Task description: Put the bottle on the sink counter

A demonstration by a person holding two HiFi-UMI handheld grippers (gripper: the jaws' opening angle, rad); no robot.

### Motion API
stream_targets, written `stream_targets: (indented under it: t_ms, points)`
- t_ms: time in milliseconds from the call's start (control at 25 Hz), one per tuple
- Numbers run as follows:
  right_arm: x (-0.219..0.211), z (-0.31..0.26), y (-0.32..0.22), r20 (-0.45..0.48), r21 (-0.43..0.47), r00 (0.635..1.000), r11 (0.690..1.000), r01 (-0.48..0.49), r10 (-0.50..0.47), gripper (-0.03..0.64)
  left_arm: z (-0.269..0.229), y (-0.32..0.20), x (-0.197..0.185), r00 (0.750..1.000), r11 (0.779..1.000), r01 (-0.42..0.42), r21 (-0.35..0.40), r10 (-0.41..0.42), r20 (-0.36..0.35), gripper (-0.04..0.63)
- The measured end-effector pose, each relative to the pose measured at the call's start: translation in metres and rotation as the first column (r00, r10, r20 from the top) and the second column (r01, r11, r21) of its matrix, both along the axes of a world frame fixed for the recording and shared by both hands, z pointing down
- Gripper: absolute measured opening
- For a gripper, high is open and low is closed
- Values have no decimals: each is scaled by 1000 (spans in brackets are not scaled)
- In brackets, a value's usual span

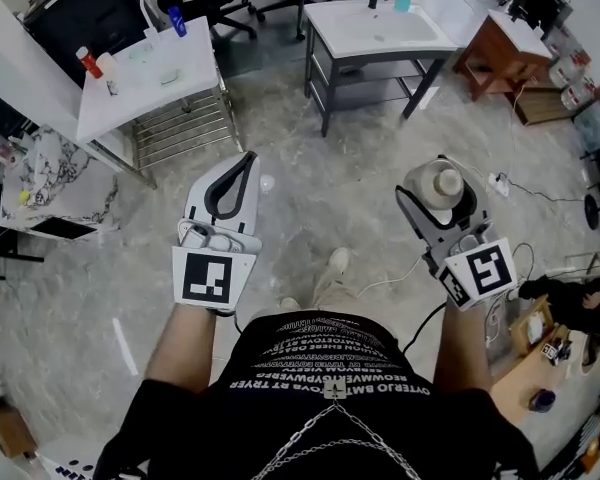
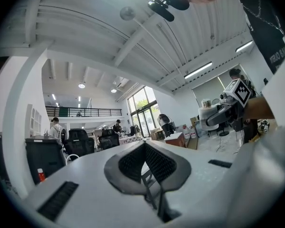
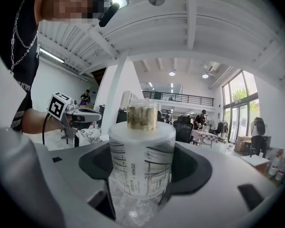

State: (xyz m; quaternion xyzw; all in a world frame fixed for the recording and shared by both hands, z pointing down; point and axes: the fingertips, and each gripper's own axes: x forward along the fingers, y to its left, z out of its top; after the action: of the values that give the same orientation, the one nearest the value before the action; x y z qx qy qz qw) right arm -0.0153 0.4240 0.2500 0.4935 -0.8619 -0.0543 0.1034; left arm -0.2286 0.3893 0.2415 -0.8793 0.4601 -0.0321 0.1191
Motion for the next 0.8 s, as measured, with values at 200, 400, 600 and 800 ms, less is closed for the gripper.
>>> stream_targets:
  t_ms: [200,400,600,800]
  points:
    - [21,6,-45,19,2,1000,1000,-4,4,332,4,-40,23,999,1000,-5,22,4,32,5]
    - [39,8,-90,18,-7,1000,1000,6,-6,333,8,-85,45,999,1000,2,14,-2,38,5]
    - [59,8,-130,18,-9,999,999,38,-38,333,9,-123,75,1000,1000,6,-10,-6,25,5]
    - [86,11,-161,33,-10,997,997,71,-70,333,-1,-150,111,998,1000,16,23,-17,65,6]
